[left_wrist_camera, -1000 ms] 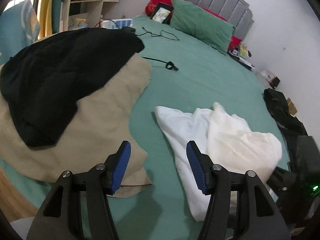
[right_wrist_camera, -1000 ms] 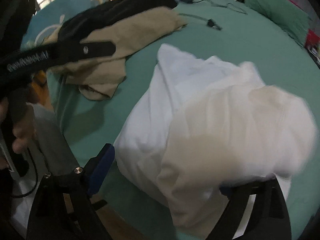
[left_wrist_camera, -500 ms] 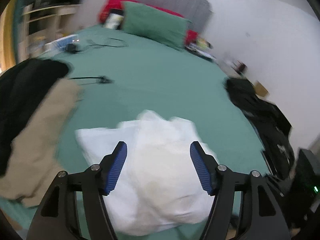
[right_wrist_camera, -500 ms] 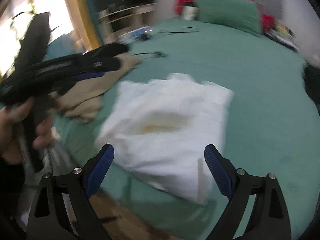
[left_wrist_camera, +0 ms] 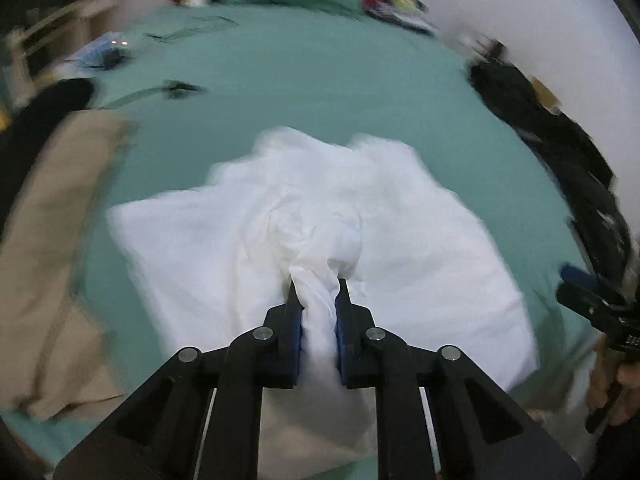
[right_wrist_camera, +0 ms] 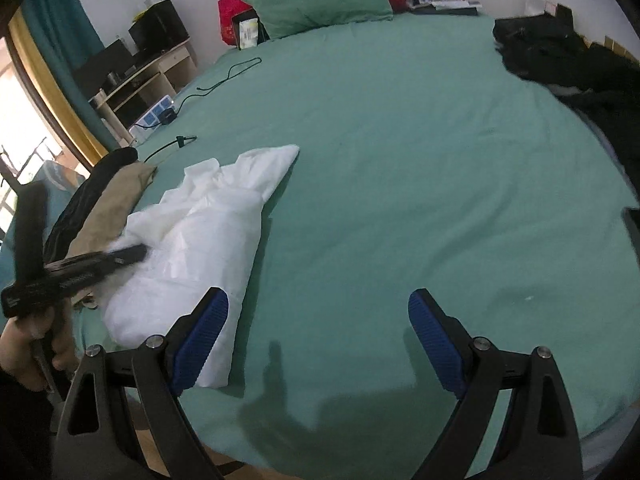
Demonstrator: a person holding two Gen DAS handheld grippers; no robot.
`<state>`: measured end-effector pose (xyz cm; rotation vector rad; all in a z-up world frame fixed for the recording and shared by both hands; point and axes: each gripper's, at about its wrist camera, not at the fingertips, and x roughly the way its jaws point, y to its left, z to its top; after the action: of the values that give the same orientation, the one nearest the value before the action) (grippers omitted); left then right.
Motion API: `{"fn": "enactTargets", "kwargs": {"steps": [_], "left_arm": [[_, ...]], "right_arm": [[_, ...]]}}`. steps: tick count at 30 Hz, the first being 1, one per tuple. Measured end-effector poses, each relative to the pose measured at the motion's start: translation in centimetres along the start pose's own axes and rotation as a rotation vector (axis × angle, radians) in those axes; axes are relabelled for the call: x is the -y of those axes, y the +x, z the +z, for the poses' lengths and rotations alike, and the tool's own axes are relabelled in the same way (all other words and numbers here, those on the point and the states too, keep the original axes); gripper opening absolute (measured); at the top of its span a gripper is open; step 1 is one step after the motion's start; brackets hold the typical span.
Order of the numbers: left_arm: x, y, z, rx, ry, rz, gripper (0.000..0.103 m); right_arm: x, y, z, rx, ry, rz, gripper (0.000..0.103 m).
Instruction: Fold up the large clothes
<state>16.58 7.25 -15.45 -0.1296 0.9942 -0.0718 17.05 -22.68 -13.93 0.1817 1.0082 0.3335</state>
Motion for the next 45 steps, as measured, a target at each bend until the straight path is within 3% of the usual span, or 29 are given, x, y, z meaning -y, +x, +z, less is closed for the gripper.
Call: {"fn": "enactTargets", "kwargs": {"steps": [3,5,8,10,15,17,19,23,27,29,30,31,34,37,40,42,43,45], "left_arm": [[-3.5,-1.6,-1.7,0.049,-0.121,0.124,0.015],[-5.2,-1.6,-3.0,0.037,-0.175,0.168,0.016],[-7.1,-1.5,-4.2,-0.017,-0.234,0.139,0.03],[-7.4,-2.4,-3.9,0.007,-0.242,0.127,0.043],[-6.8,-4.6,0.2,0.119,-0.174,0.037,0.058],[-6.5,-3.6,2.1,0.118,-0.102,0.031,0.058],[-5.8,-1.4,4.1,0.07,-0.029,0.029,0.058],[-5.1,4.0,6.7,-0.048,0.044,-0.052,0.058],[-4.6,9.1,6.8,-0.154,0.078,-0.011,0.057],[-5.1,9.8,6.4,-0.149,0.045,-0.03,0.034],[-5.5,9.3,6.4,-0.124,0.036,-0.034,0.006],[-6.0,8.9,6.5,-0.113,0.013,-0.052,0.003],[-8.1,6.0,6.1,-0.006,-0.1,-0.03,0.003],[-10.0,3.3,4.6,0.083,-0.179,0.075,0.003],[-11.7,2.7,2.8,0.053,-0.259,0.117,0.003],[-12.3,2.6,1.6,0.013,-0.302,0.135,0.013],[-12.6,2.2,1.2,0.019,-0.312,0.144,0.026],[-12.6,1.1,0.5,0.037,-0.33,0.153,0.033]], "right_arm": [[-0.8,1.3,-0.1,-0.024,-0.005,0.018,0.092],[-1.4,1.9,-0.2,-0.039,-0.017,0.026,0.092],[-2.3,2.4,-0.3,-0.05,-0.044,0.039,0.092],[-2.6,2.6,-0.3,-0.045,-0.058,0.033,0.092],[-2.1,2.6,0.3,-0.033,-0.039,0.02,0.092],[-1.8,2.5,0.7,-0.022,-0.032,0.015,0.092],[-1.7,2.6,1.1,-0.013,-0.03,0.006,0.092],[-1.4,2.6,2.2,0.017,-0.029,-0.001,0.092],[-1.0,3.1,3.0,0.028,-0.019,-0.001,0.092],[-0.9,3.4,3.2,0.031,-0.018,0.005,0.092],[-0.9,3.5,3.3,0.033,-0.019,0.012,0.092],[-1.0,3.6,3.4,0.033,-0.02,0.016,0.092],[-1.1,4.0,3.4,0.032,-0.02,0.033,0.092],[-1.2,4.4,3.3,0.023,-0.022,0.046,0.092],[-1.8,4.7,3.0,0.014,-0.038,0.055,0.092],[-2.1,5.3,2.5,-0.005,-0.049,0.051,0.092],[-2.0,5.5,2.3,-0.012,-0.046,0.047,0.092],[-1.7,5.7,2.0,-0.025,-0.026,0.043,0.092]]}}
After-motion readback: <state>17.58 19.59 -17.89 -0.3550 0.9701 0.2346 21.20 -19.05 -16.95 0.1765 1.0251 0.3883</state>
